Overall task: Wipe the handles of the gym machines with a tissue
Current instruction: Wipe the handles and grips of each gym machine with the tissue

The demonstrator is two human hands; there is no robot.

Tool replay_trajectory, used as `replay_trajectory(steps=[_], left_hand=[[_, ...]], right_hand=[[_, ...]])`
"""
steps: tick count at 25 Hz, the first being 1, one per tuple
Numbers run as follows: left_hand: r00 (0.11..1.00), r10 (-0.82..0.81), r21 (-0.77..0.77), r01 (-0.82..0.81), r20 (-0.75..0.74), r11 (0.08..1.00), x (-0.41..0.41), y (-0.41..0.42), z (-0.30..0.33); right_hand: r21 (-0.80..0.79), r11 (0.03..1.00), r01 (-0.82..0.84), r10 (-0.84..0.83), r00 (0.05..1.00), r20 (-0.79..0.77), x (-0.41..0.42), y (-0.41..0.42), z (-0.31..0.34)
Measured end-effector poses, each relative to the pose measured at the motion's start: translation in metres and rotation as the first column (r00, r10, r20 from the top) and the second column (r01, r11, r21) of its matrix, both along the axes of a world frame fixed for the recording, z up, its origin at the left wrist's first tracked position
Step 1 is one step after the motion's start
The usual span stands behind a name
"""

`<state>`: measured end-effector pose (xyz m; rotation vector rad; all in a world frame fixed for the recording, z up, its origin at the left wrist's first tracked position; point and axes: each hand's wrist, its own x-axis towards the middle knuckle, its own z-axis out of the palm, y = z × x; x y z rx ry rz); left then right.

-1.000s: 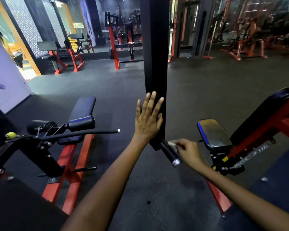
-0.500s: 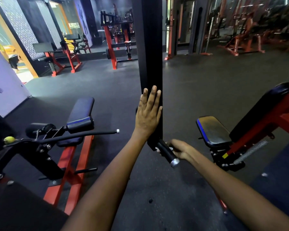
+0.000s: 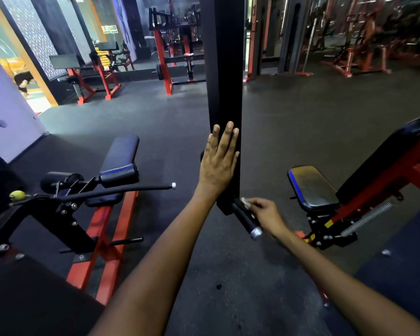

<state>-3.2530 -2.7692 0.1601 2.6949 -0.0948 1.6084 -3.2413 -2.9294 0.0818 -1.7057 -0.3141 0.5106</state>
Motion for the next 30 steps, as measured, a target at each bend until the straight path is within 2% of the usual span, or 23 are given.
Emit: replay_trajectory(steps=[1,2,3,4,5,6,7,9,10,11,12,13,14,17,19,21,22,23,24,26,28,29,30], left_hand=[[1.000,-0.005,0.000,0.005,-0.005,1.000,0.001,0.001,0.000],[1.000,-0.005,0.002,0.005,-0.008,1.000,0.001,0.002,0.000],[1.000,0.001,0.001,-0.001,-0.009,1.000,0.001,0.004,0.001],[1.000,0.008,-0.001,-0.008,-0.006,1.000,0.001,0.004,0.002],[1.000,0.014,-0.004,-0.014,-0.003,1.000,0.001,0.005,0.003],[1.000,0.018,-0.007,-0.018,0.001,1.000,-0.001,0.004,0.003],[1.000,0.025,-0.007,-0.025,0.007,1.000,-0.003,0.003,0.001],[0.999,0.046,0.004,-0.046,0.019,0.999,-0.006,0.002,-0.002],[0.998,0.053,0.012,-0.053,0.017,0.999,-0.007,0.003,-0.001],[0.998,0.059,0.022,-0.059,0.012,0.998,-0.007,0.004,0.000],[0.998,0.066,0.030,-0.066,0.011,0.997,-0.007,0.005,0.001],[0.997,0.077,0.038,-0.077,0.017,0.996,-0.006,0.005,0.001],[0.995,0.093,0.041,-0.094,0.021,0.995,-0.006,0.005,0.002],[0.988,0.154,0.046,-0.155,0.027,0.987,-0.008,0.003,0.001],[0.981,0.189,0.069,-0.192,0.048,0.979,-0.010,0.003,-0.002],[0.978,0.201,0.080,-0.204,0.047,0.976,-0.011,0.003,0.002],[0.980,0.194,0.077,-0.197,0.043,0.977,-0.011,0.003,0.003],[0.980,0.191,0.080,-0.194,0.051,0.978,-0.010,0.003,0.003],[0.979,0.193,0.081,-0.198,0.063,0.977,-0.009,0.003,0.003],[0.980,0.188,0.066,-0.191,0.061,0.979,-0.009,0.004,0.003],[0.982,0.181,0.082,-0.185,0.059,0.979,-0.010,0.004,0.000],[0.982,0.178,0.090,-0.182,0.058,0.979,-0.010,0.004,-0.001],[0.984,0.170,0.090,-0.174,0.054,0.981,-0.009,0.004,-0.001]], right_hand=[[-0.058,0.998,-0.005,0.019,0.968,0.249,-0.013,-0.014,-0.002],[-0.129,0.992,-0.010,0.072,0.873,0.482,-0.022,-0.026,-0.005],[-0.196,0.981,-0.012,0.142,0.732,0.667,-0.023,-0.032,-0.008],[-0.277,0.961,-0.017,0.233,0.593,0.771,-0.020,-0.028,-0.007],[-0.380,0.924,-0.042,0.348,0.505,0.790,-0.015,-0.017,0.001],[-0.489,0.870,-0.063,0.457,0.476,0.751,-0.011,-0.007,0.008],[-0.603,0.796,-0.053,0.577,0.368,0.729,-0.006,0.001,0.011],[-0.618,0.785,-0.042,0.604,0.279,0.747,-0.010,-0.007,0.011],[-0.599,0.800,-0.023,0.595,0.148,0.790,-0.012,-0.021,0.006],[-0.629,0.777,-0.030,0.627,-0.056,0.777,-0.014,-0.040,0.002],[-0.684,0.729,-0.023,0.664,-0.217,0.716,-0.009,-0.053,-0.004],[-0.733,0.680,-0.006,0.698,-0.303,0.649,-0.005,-0.056,0.000],[-0.784,0.620,0.024,0.752,-0.303,0.586,0.001,-0.046,0.008],[-0.878,0.464,0.115,0.881,-0.167,0.443,-0.002,0.016,0.042],[-0.872,0.469,0.137,0.877,-0.188,0.442,-0.011,0.029,0.051],[-0.922,0.372,0.111,0.909,-0.247,0.337,-0.015,0.004,0.041],[-0.927,0.375,0.033,0.889,-0.298,0.349,-0.013,-0.010,0.037],[-0.927,0.374,-0.033,0.882,-0.295,0.367,-0.008,-0.017,0.039],[-0.919,0.385,-0.081,0.885,-0.248,0.393,0.001,-0.014,0.042],[-0.862,0.483,-0.154,0.855,-0.127,0.502,0.018,-0.001,0.044],[-0.781,0.588,-0.211,0.807,0.080,0.586,0.016,0.005,0.030],[-0.681,0.690,-0.245,0.721,0.305,0.622,0.007,0.001,0.024],[-0.549,0.808,-0.215,0.555,0.591,0.586,-0.003,-0.004,0.019]])
